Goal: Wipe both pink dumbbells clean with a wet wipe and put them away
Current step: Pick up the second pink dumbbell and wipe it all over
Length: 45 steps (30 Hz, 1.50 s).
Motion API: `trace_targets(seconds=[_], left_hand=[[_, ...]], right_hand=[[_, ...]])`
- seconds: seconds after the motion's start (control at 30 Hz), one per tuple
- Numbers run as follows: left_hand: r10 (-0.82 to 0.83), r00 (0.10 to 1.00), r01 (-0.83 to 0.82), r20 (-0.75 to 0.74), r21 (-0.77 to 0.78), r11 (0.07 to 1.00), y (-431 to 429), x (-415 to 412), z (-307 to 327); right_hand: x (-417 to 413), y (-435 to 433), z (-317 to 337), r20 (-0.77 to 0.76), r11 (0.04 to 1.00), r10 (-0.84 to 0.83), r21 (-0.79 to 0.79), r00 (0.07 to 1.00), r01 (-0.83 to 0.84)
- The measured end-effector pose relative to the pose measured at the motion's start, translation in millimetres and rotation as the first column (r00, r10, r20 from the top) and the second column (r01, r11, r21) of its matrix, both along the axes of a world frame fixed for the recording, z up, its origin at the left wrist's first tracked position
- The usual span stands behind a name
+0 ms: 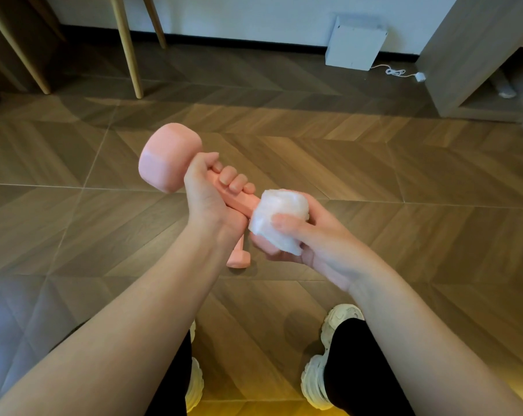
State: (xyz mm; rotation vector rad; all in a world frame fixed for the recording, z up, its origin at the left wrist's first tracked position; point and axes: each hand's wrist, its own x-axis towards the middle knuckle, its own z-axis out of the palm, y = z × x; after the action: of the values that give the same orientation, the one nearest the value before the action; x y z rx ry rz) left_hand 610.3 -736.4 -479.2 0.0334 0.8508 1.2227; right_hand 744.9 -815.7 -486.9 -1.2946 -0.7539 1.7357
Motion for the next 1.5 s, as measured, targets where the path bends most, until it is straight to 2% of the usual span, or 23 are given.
trace_targets(seconds=[0.1,0.17,0.23,0.3,0.43,0.53,0.67,0.73,0.83,1.0,1.07,1.17,1.23,1.3,1.43,1.5], left_hand=[[-0.017,1.0,0.017,-0.026,0.01,1.0,-2,3,1],[-0.013,1.0,0.013,-0.013,0.008,1.0,0,3,2],[-0.004,1.0,0.004,0.014,-0.006,1.0,2,1,2],[0.005,1.0,-0.004,0.031,-0.017,1.0,3,-1,0],[-0.001,1.0,0.001,0.011,-0.004,1.0,2,-1,0],[0.014,1.0,-0.015,-0.003,-0.008,1.0,0,3,4],[0.056,0.998,-0.057,-0.014,-0.044,0.997,0,6,2],[0.06,0.998,-0.06,-0.006,-0.058,0.997,0,4,1],[0.077,0.997,-0.076,0.016,-0.042,0.996,2,1,3],[0.09,0.993,-0.089,0.077,-0.009,0.996,3,-6,5],[0.069,0.995,-0.069,0.075,-0.002,0.998,2,-6,4],[0.019,0.999,-0.019,0.037,0.019,1.0,-1,0,3],[0.002,1.0,-0.002,0.023,0.025,1.0,-3,4,3],[-0.001,0.999,0.0,0.035,0.034,0.999,-3,6,3],[0.01,0.997,-0.014,0.071,0.055,0.998,-1,5,3],[0.01,0.997,-0.014,0.079,0.055,0.998,-2,5,2]], right_hand=[[-8,2,-1,0.085,0.998,-0.051,-0.036,0.995,0.054],[-3,4,2,0.026,0.998,-0.045,-0.051,0.999,0.046],[5,4,4,-0.058,0.999,0.028,-0.02,0.998,-0.03],[9,2,4,-0.068,0.998,0.065,0.009,0.996,-0.065],[-3,1,0,0.071,1.0,0.008,0.029,0.997,-0.01],[-6,3,-2,0.094,0.997,-0.052,0.055,0.994,0.047],[-3,2,1,0.259,0.985,-0.077,0.168,0.963,0.034],[-6,2,-1,0.275,0.98,-0.102,0.195,0.956,0.048],[-7,5,0,0.228,0.986,-0.095,0.157,0.969,0.06],[9,8,9,-0.058,0.992,0.068,0.108,0.996,-0.061],[7,7,8,-0.043,0.993,0.061,0.1,0.997,-0.056],[-2,8,1,0.09,0.998,0.006,0.063,0.996,-0.012],[-1,9,2,0.125,0.999,-0.022,0.044,0.992,0.017],[7,9,6,0.063,1.0,-0.006,0.021,0.998,0.005],[21,6,12,-0.13,0.989,0.141,-0.032,0.981,-0.146],[19,4,11,-0.134,0.991,0.126,-0.026,0.983,-0.13]])
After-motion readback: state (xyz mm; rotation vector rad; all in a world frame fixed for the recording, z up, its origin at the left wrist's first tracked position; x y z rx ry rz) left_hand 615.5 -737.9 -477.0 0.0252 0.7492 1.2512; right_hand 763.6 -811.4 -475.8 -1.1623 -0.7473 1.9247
